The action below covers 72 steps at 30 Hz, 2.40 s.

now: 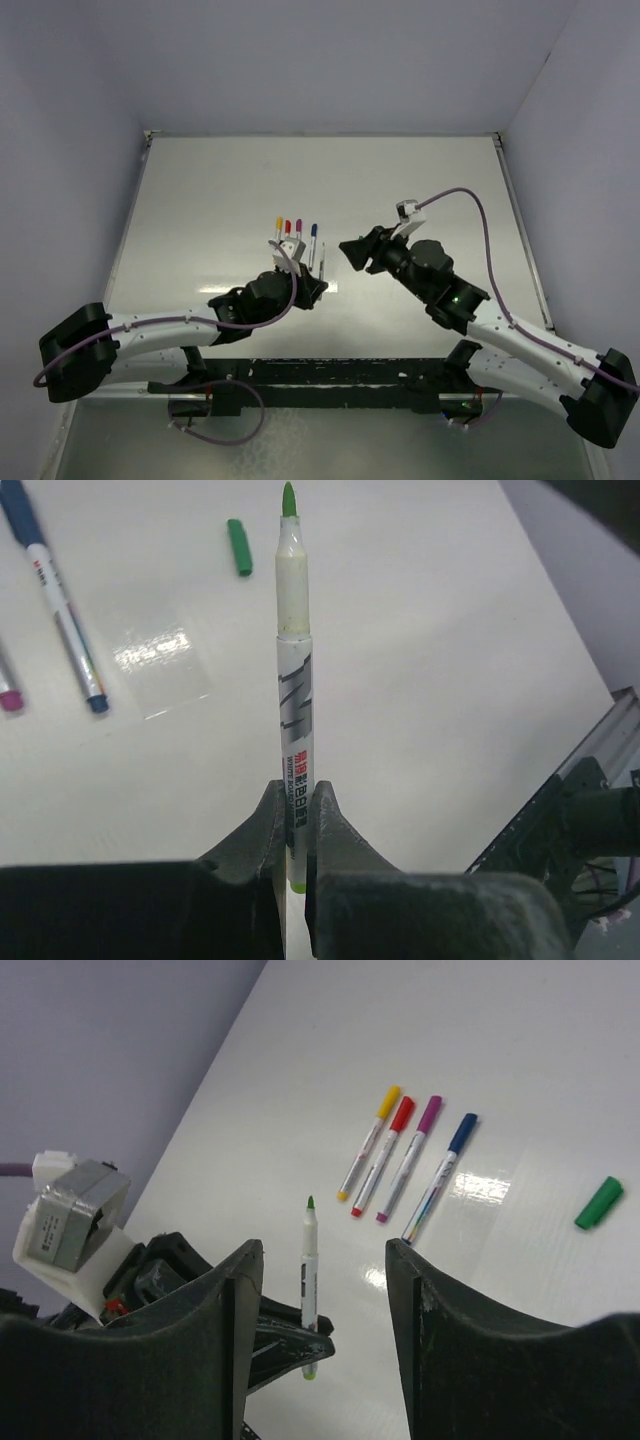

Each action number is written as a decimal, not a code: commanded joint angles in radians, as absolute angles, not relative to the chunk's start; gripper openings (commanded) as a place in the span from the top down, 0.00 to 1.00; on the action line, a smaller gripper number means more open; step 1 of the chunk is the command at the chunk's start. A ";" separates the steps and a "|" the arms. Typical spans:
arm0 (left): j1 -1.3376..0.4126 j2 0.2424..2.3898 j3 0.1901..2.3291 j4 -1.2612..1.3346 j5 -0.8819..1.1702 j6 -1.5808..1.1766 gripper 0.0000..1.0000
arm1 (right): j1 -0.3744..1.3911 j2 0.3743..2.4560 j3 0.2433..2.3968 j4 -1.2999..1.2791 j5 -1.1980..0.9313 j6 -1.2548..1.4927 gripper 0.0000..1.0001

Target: Insert the pens into the pen caps

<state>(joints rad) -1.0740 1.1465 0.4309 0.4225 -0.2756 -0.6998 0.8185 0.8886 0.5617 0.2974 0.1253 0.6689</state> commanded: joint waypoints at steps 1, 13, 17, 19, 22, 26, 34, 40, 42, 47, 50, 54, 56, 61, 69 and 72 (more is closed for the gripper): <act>-1.076 1.106 0.484 0.182 -0.378 -0.745 1.00 | 0.823 0.882 0.688 0.039 0.340 0.692 0.45; -1.077 1.151 0.488 0.164 -0.269 -0.711 1.00 | 0.727 1.393 0.990 -0.298 0.446 0.698 0.71; -1.077 1.148 0.485 0.180 -0.241 -0.685 1.00 | 0.712 1.531 1.070 -0.297 0.450 0.679 0.73; -1.077 1.139 0.481 0.179 -0.242 -0.678 1.00 | 0.709 1.579 1.095 -0.291 0.454 0.673 0.73; -1.076 1.125 0.475 0.168 -0.247 -0.675 1.00 | 0.700 1.635 1.125 -0.285 0.451 0.667 0.73; -1.077 1.108 0.466 0.168 -0.241 -0.670 1.00 | 0.677 1.701 1.159 -0.274 0.431 0.659 0.73; -1.077 1.088 0.444 0.185 -0.234 -0.667 1.00 | 0.641 1.809 1.211 -0.276 0.420 0.637 0.50; -1.077 1.082 0.441 0.185 -0.236 -0.658 1.00 | 0.629 1.842 1.221 -0.272 0.414 0.644 0.55; -1.076 1.084 0.442 0.186 -0.236 -0.657 1.00 | 0.627 1.846 1.224 -0.266 0.412 0.643 0.56; -1.077 1.093 0.442 0.186 -0.238 -0.658 1.00 | 0.623 1.869 1.244 -0.269 0.412 0.637 0.60; -1.076 1.098 0.440 0.187 -0.238 -0.660 1.00 | 0.618 1.887 1.254 -0.278 0.414 0.638 0.64; -1.077 1.104 0.441 0.190 -0.239 -0.661 1.00 | 0.614 1.897 1.248 -0.282 0.413 0.648 0.67; -1.076 1.105 0.441 0.192 -0.239 -0.661 1.00 | 0.611 1.899 1.242 -0.279 0.412 0.654 0.67; -1.076 1.109 0.438 0.193 -0.239 -0.660 1.00 | 0.604 1.906 1.233 -0.275 0.412 0.657 0.68; -1.077 1.100 0.430 0.188 -0.248 -0.667 1.00 | 0.591 1.930 1.229 -0.278 0.382 0.667 0.77; -1.076 1.095 0.430 0.186 -0.256 -0.669 1.00 | 0.591 1.914 1.203 -0.271 0.364 0.676 0.85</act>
